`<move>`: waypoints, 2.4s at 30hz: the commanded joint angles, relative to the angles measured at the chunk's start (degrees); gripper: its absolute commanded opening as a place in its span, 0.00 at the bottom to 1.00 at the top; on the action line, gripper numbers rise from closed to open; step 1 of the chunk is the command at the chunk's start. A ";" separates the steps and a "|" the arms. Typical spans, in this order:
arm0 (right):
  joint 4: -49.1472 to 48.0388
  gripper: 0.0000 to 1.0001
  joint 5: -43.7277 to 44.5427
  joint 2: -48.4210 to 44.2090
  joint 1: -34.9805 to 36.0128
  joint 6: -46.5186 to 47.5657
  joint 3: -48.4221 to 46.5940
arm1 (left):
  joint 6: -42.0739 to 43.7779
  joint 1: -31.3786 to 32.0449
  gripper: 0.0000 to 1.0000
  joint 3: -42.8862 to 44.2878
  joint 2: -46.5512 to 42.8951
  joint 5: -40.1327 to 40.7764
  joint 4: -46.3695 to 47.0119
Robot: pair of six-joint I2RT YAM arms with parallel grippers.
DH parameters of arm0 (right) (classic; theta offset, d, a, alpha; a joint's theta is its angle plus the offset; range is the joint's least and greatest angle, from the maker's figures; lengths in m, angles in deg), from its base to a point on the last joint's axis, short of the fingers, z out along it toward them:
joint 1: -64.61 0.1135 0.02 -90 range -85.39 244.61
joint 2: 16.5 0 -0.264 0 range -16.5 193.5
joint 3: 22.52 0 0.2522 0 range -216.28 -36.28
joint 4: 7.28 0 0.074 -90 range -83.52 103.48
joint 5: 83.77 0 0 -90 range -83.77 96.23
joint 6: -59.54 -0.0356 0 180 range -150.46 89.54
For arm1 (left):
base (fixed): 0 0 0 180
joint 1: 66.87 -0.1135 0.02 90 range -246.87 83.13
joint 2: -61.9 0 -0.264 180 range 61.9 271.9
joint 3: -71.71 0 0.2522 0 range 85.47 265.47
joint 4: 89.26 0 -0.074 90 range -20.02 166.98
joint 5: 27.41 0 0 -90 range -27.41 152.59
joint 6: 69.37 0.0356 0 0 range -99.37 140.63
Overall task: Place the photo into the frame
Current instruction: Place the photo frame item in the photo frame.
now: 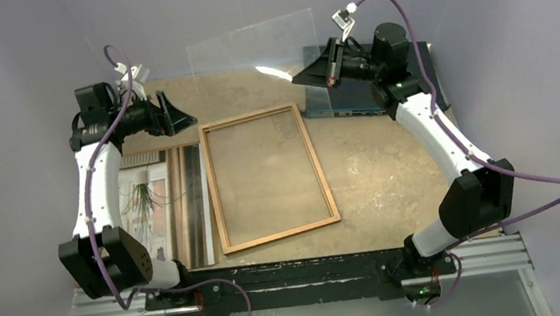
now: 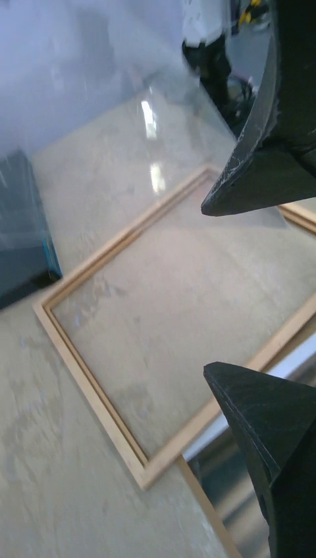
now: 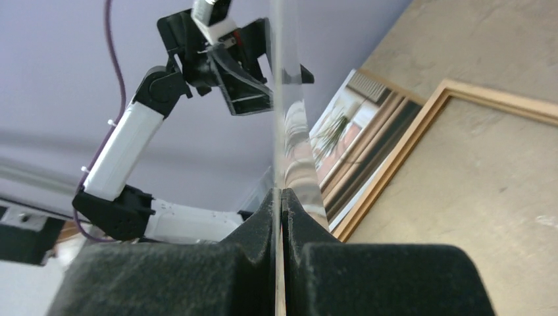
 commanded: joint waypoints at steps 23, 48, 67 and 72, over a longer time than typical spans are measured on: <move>-24.28 0.00 -8.10 0.55 0.01 -14.23 3.74 | -16.24 1.55 0.83 -18.91 -7.41 -24.43 26.61; -31.52 0.00 -9.00 4.08 0.41 -17.14 7.44 | 21.28 3.56 0.20 -3.06 -5.30 -32.09 -14.40; -29.12 0.15 -6.63 2.81 0.44 -14.52 12.63 | 45.03 1.42 0.28 3.69 3.91 -37.91 -44.52; -29.78 0.06 -6.09 2.09 0.68 -14.55 13.89 | 46.60 1.41 0.62 3.71 3.42 -38.40 -44.51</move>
